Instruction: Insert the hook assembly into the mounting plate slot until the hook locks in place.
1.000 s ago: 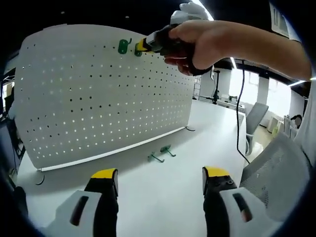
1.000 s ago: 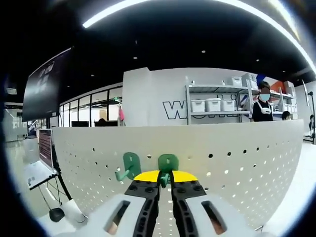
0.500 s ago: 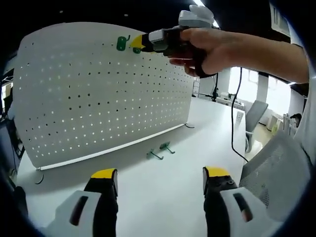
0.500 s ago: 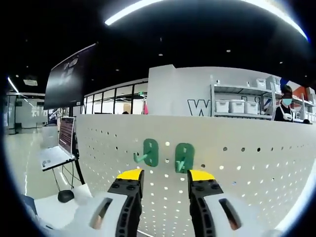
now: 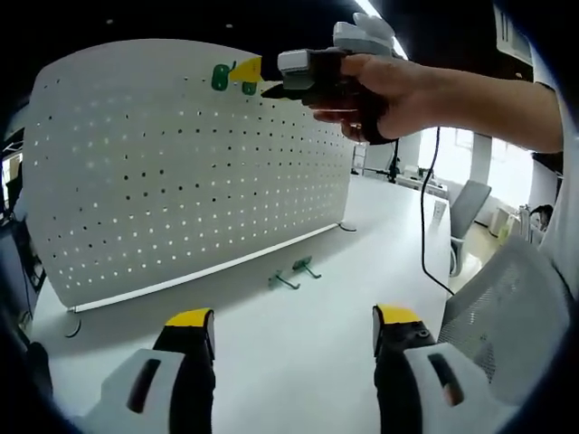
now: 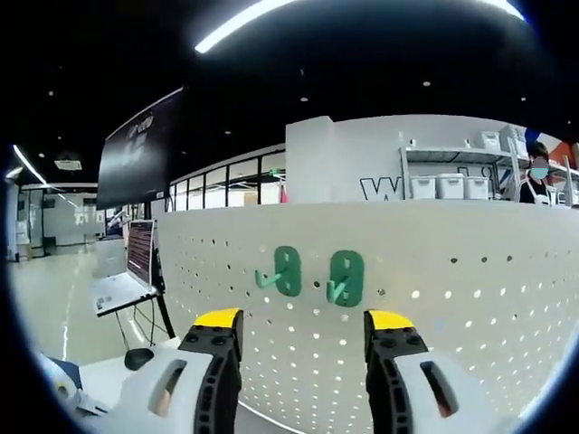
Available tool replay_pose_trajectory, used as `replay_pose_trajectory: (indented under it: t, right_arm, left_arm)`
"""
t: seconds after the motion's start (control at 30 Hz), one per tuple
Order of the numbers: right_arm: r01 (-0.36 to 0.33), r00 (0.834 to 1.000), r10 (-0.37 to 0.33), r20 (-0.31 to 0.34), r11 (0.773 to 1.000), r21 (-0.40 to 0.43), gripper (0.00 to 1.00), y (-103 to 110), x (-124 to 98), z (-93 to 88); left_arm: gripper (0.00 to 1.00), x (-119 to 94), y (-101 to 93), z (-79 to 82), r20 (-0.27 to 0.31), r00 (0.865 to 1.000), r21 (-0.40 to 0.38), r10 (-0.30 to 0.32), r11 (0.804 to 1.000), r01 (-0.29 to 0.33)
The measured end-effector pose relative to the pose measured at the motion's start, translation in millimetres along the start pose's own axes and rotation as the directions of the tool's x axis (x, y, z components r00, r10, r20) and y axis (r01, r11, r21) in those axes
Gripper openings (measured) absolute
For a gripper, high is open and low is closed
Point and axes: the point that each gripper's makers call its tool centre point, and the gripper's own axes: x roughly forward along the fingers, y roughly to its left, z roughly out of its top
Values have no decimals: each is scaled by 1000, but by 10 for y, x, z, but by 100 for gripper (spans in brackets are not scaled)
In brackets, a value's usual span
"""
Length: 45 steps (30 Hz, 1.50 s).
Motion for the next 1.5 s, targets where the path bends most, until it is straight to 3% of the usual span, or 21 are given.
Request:
replay_pose_trajectory:
  t: [0.4, 0.6, 1.07, 1.5]
  right_arm:
    - [-135, 991, 135, -5, 990, -29, 54, 66, -312, -179]
    - [-166, 986, 166, -19, 985, -39, 56, 96, -457, -298]
    - [-177, 982, 175, -71, 984, -31, 59, 0, -844, -649]
    - [-166, 974, 162, -158, 986, -13, 60, -170, -1243, -1066]
  left_arm:
    - [74, -14, 5, -2, 0, 1000, -3, 2, 1000, -2]
    - [74, -13, -8, -6, -2, 1000, 1, -2, 1000, 2]
    - [74, -25, 4, 9, 4, 1000, -3, 5, 1000, -5]
    - [74, -13, 4, 19, -6, 1000, 3, 0, 1000, 0]
